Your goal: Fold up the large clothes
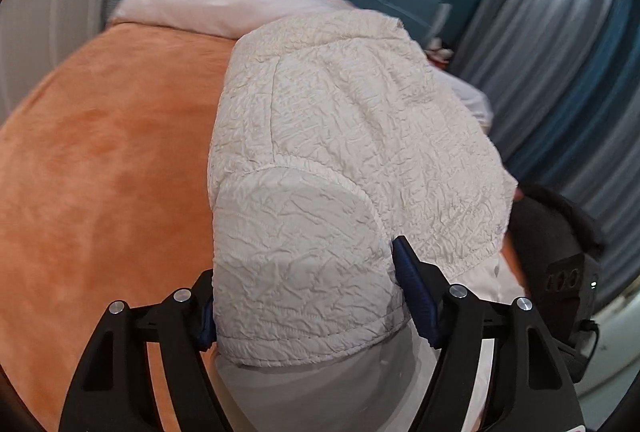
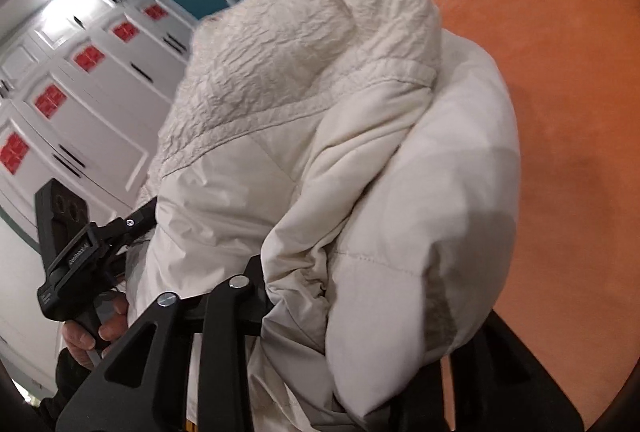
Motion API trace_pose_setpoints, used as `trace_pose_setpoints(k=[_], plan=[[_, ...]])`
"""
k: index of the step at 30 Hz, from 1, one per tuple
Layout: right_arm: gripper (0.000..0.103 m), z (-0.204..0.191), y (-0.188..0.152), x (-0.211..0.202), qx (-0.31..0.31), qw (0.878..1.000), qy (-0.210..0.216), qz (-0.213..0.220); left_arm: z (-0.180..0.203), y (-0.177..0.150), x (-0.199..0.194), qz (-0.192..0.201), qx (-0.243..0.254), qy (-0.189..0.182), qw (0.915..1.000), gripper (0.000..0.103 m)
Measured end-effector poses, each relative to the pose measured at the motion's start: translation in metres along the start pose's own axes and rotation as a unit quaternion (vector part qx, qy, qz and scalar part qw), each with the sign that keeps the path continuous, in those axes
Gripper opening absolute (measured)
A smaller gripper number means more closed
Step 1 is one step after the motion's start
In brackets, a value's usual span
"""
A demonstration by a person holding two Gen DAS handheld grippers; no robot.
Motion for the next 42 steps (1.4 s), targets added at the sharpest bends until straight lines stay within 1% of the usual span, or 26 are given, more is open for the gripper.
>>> trace_pose_setpoints(k=[1, 2, 3, 4, 5, 6, 7, 9, 11, 13, 15, 17, 18, 19, 20, 21, 24, 26, 29, 30, 33, 34, 35, 36, 39, 42], plan=[[0.042, 0.005, -0.006, 0.023, 0.010, 1.000, -0.017, -0.024, -0.021, -0.002, 0.011, -0.010, -0.006, 0.021, 0.9997, 0.077], [0.042, 0.011, -0.012, 0.039, 0.018, 0.998, -0.037, -0.041, -0.041, -0.008, 0.024, -0.022, -0.014, 0.041, 0.9988, 0.080], [0.049, 0.018, -0.021, 0.053, 0.022, 0.996, -0.064, -0.057, -0.070, -0.021, 0.040, -0.044, -0.029, 0.074, 0.9959, 0.081], [0.052, 0.016, -0.023, 0.053, 0.025, 0.997, -0.058, -0.052, -0.090, -0.027, 0.043, -0.049, -0.045, 0.098, 0.9929, 0.081], [0.052, 0.009, -0.023, 0.047, 0.024, 0.998, -0.045, -0.040, -0.105, -0.026, 0.035, -0.031, -0.071, 0.102, 0.9918, 0.080], [0.052, 0.000, -0.022, 0.035, 0.008, 0.998, -0.049, -0.028, -0.110, -0.022, 0.021, -0.015, -0.082, 0.094, 0.9921, 0.079], [0.053, -0.006, -0.020, 0.024, -0.013, 0.998, -0.058, -0.018, -0.112, -0.019, 0.009, -0.004, -0.079, 0.102, 0.9917, 0.077], [0.052, -0.019, -0.017, -0.002, -0.062, 0.994, -0.089, 0.004, -0.105, -0.013, -0.018, 0.024, -0.042, 0.127, 0.9907, 0.076], [0.040, -0.035, -0.012, -0.019, -0.112, 0.986, -0.119, 0.019, -0.091, -0.011, -0.041, 0.045, -0.001, 0.145, 0.9885, 0.076], [0.016, -0.053, -0.007, -0.023, -0.154, 0.979, -0.130, 0.030, -0.071, -0.012, -0.053, 0.052, 0.039, 0.161, 0.9848, 0.076], [0.011, -0.076, -0.010, -0.014, -0.189, 0.973, -0.130, 0.023, -0.052, -0.022, -0.053, 0.043, 0.064, 0.156, 0.9847, 0.077], [0.010, -0.089, -0.012, 0.006, -0.208, 0.969, -0.132, 0.013, -0.045, -0.039, -0.041, 0.021, 0.065, 0.157, 0.9852, 0.077], [0.005, -0.088, -0.018, 0.018, -0.216, 0.965, -0.148, -0.003, -0.052, -0.044, -0.038, 0.009, 0.066, 0.165, 0.9840, 0.077], [0.003, -0.081, -0.022, 0.027, -0.214, 0.963, -0.163, -0.014, -0.058, -0.054, -0.036, -0.002, 0.066, 0.176, 0.9821, 0.077], [0.002, -0.075, -0.027, 0.040, -0.205, 0.963, -0.175, -0.023, -0.062, -0.061, -0.033, -0.007, 0.066, 0.186, 0.9802, 0.079], [0.000, -0.057, -0.034, 0.045, -0.191, 0.962, -0.193, -0.038, -0.067, -0.068, -0.030, -0.009, 0.060, 0.197, 0.9785, 0.080], [0.000, -0.022, -0.057, 0.046, -0.159, 0.961, -0.218, -0.067, -0.076, -0.082, -0.031, -0.017, 0.038, 0.198, 0.9794, 0.086], [0.000, -0.011, -0.069, 0.041, -0.157, 0.958, -0.230, -0.075, -0.079, -0.088, -0.033, -0.020, 0.028, 0.201, 0.9790, 0.087], [0.000, -0.023, -0.075, 0.024, -0.157, 0.956, -0.240, -0.068, -0.079, -0.093, -0.045, -0.020, 0.025, 0.219, 0.9752, 0.087], [0.000, -0.032, -0.073, 0.016, -0.162, 0.955, -0.243, -0.055, -0.078, -0.093, -0.049, -0.019, 0.025, 0.224, 0.9740, 0.087], [0.000, -0.071, -0.071, -0.003, -0.186, 0.960, -0.210, -0.018, -0.073, -0.094, -0.064, -0.013, 0.021, 0.230, 0.9729, 0.086], [0.000, -0.080, -0.074, -0.003, -0.198, 0.959, -0.204, -0.016, -0.071, -0.094, -0.067, -0.014, 0.020, 0.230, 0.9728, 0.086], [0.000, -0.086, -0.077, 0.001, -0.210, 0.957, -0.199, -0.022, -0.070, -0.095, -0.068, -0.017, 0.020, 0.231, 0.9726, 0.086], [0.000, -0.084, -0.086, 0.012, -0.222, 0.952, -0.207, -0.042, -0.070, -0.097, -0.069, -0.022, 0.021, 0.236, 0.9713, 0.086], [0.000, -0.056, -0.119, 0.027, -0.208, 0.945, -0.232, -0.100, -0.068, -0.099, -0.075, -0.028, 0.019, 0.243, 0.9695, 0.086], [0.000, -0.057, -0.132, 0.010, -0.190, 0.951, -0.228, -0.091, -0.065, -0.101, -0.085, -0.023, 0.025, 0.247, 0.9684, 0.086]])
Point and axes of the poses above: each gripper's, at about its wrist camera, not at the fingertips, and x roughly the way its jaws point, z to its right, y to its top, the point moved 8 cm from there along x, roughly the way its jaws point, and after that the axes turned 6 degrees about z, right-handed, at the moved point
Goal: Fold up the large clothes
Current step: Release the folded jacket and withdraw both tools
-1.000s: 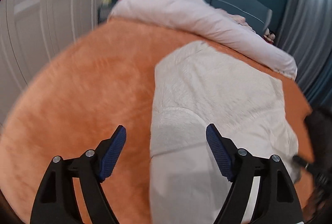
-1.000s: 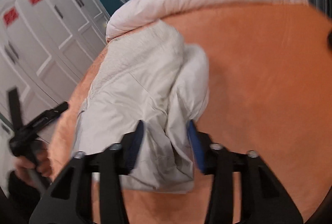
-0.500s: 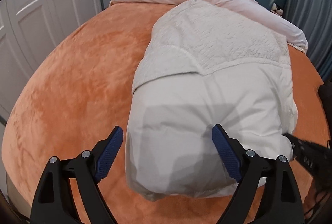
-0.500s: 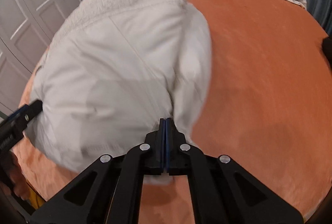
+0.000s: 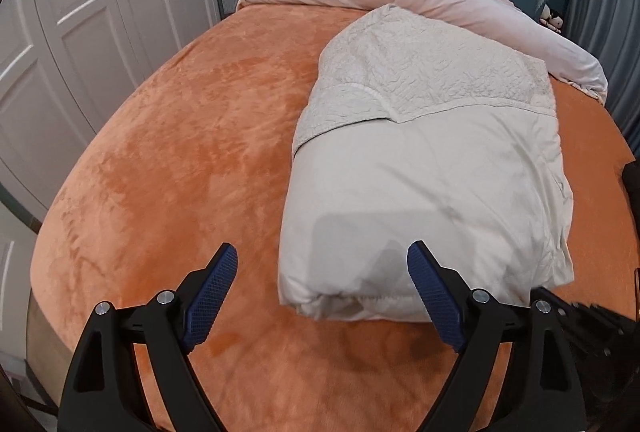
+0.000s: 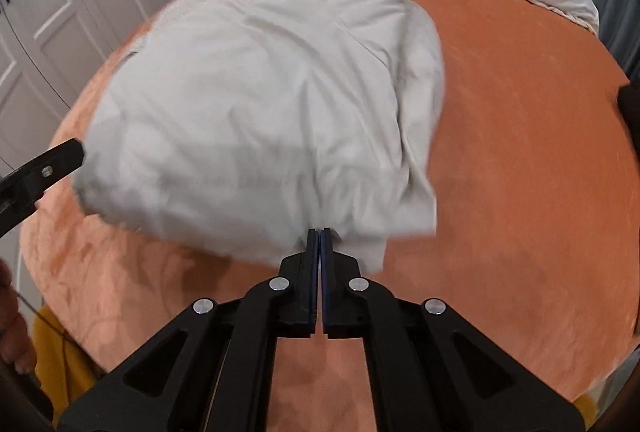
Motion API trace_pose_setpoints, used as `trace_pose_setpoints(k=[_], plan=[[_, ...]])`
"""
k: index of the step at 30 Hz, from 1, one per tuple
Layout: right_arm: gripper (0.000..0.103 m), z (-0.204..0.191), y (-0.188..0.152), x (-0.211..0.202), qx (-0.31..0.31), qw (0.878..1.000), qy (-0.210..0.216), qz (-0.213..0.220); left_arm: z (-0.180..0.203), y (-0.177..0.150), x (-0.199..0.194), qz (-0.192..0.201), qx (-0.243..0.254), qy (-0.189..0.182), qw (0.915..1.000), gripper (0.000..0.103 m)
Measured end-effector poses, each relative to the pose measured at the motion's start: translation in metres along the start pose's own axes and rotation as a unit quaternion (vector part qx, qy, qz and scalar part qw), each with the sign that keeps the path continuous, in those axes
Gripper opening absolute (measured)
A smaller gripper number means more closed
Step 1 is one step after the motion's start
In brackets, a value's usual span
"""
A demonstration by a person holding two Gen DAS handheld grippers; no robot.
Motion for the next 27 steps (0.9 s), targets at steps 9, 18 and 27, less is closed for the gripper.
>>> trace_pose_setpoints(k=[9, 18, 27], plan=[[0.018, -0.007, 0.000, -0.061, -0.002, 0.997, -0.023, 0.078, 0.004, -0.018, -0.025, 0.011, 0.005, 0.027, 0.9996, 0.086], [0.038, 0.009, -0.021, -0.080, 0.011, 0.994, -0.059, 0.093, 0.020, -0.046, -0.048, 0.012, 0.017, 0.029, 0.9994, 0.086], [0.047, 0.013, -0.047, -0.089, 0.014, 0.993, -0.064, 0.094, 0.036, -0.067, -0.058, 0.011, 0.018, 0.028, 0.9994, 0.086]])
Point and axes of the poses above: each gripper's, at about its wrist camera, not at the fingertips, and x roughly the way its jaws point, z to its right, y to its top, the point moved 8 cm from there along x, roughly the way its jaws point, and after that the axes turned 6 degrees about z, right-handed, at the moved point
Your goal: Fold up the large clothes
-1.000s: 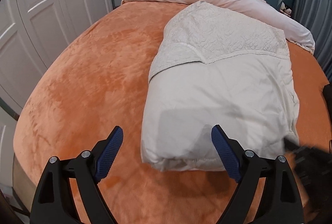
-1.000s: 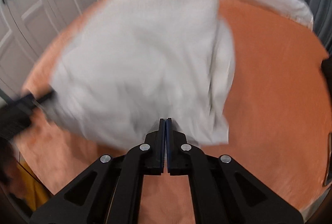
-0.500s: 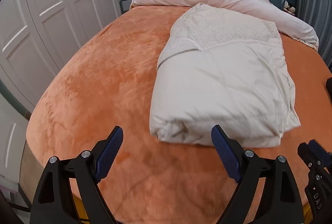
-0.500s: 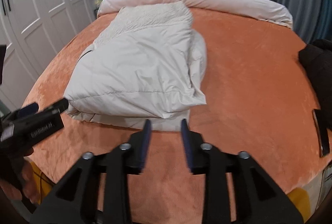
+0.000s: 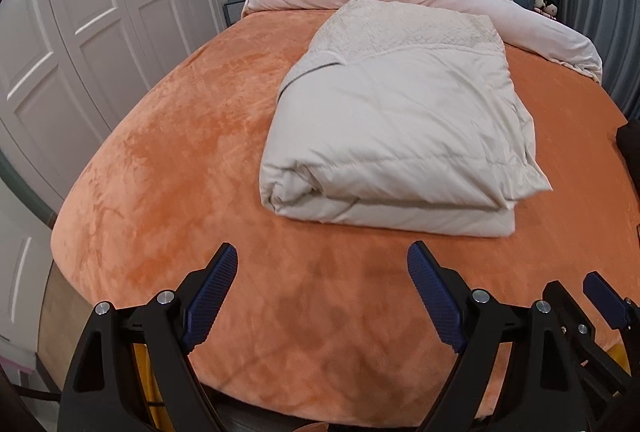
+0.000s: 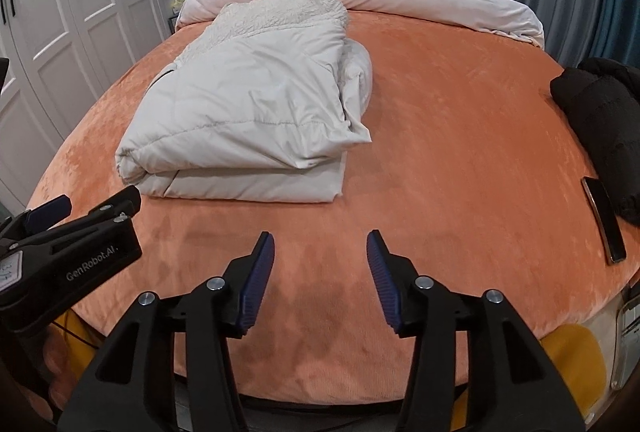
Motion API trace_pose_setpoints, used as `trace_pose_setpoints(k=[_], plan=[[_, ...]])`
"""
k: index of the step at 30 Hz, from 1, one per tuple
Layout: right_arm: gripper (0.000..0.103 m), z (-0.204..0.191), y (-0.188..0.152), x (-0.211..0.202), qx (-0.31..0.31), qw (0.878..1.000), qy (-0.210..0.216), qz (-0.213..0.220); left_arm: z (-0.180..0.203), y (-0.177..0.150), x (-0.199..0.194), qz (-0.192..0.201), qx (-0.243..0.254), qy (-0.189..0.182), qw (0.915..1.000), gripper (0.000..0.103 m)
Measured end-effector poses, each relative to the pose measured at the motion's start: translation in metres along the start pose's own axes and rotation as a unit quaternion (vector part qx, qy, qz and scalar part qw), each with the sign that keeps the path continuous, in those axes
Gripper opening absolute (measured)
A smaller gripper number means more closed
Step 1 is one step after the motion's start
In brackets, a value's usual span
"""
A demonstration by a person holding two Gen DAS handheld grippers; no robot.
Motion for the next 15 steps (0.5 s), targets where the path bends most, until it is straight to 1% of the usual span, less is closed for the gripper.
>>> trace_pose_setpoints(k=[3, 6, 15], plan=[[0.047, 0.004, -0.004, -0.004, 0.002, 1.000, 0.000, 0.000, 0.005, -0.006, -0.003, 0.001, 0.007, 0.005, 1.0000, 0.086], [0.047, 0.007, -0.005, -0.006, 0.001, 1.000, 0.000, 0.001, 0.009, -0.010, -0.005, 0.002, 0.010, 0.002, 0.9999, 0.086], [0.047, 0.003, -0.008, -0.012, -0.001, 1.000, 0.002, 0.005, 0.012, -0.016, -0.011, 0.007, 0.015, 0.004, 0.9999, 0.086]])
Point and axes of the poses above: each gripper's, at about its wrist camera, not at the fingertips, and x roughly the way its jaws point, z to its right, y to its top, the point moved 8 cm from there along x, roughly the way its jaws point, and after that the axes turned 6 degrees about z, right-handed, at the moved point
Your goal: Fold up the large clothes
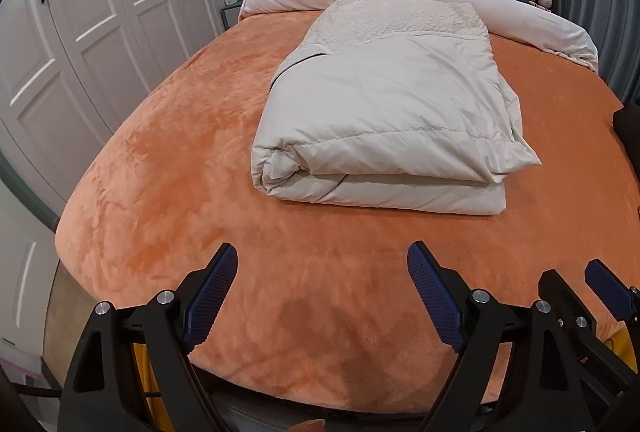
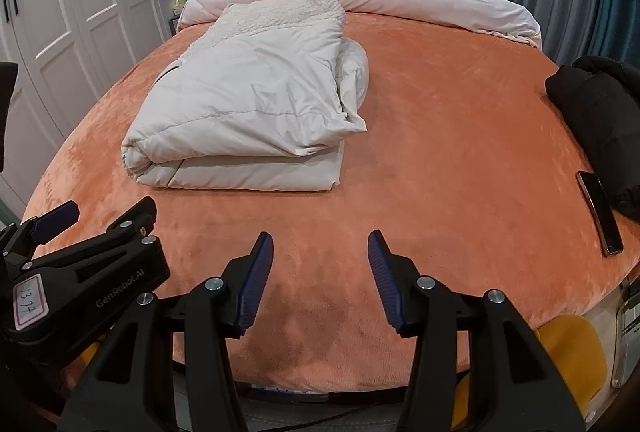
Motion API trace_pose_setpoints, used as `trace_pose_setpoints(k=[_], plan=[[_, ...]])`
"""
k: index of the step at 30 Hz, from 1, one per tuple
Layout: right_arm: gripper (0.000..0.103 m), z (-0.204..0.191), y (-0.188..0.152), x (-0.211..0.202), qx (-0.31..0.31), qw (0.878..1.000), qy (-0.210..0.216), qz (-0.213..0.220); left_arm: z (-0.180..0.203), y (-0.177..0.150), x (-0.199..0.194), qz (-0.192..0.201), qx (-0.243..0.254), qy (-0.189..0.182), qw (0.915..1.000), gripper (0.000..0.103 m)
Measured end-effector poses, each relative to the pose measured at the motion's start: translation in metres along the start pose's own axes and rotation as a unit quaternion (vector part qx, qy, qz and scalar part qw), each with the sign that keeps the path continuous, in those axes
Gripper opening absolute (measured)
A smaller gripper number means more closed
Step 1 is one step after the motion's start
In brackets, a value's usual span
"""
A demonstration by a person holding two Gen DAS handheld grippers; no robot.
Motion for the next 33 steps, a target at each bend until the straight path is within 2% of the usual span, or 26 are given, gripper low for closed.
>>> trace_pose_setpoints(k=[33], plan=[[0.048, -0.0055, -0.0046, 0.0005, -0.002, 1.000, -0.006, -0.009, -0.0025, -0.0055, 0.0034, -0.003, 0.001, 0.006, 1.0000, 0.082]])
Point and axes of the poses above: each gripper's, at about its wrist camera, not at the fingertips, and x roughly the way its jaws point, z to its right, y to its top, the point moved 8 cm from there along x, roughly the way its jaws point, and after that the axes turned 6 degrees about z, right-handed, at the moved point
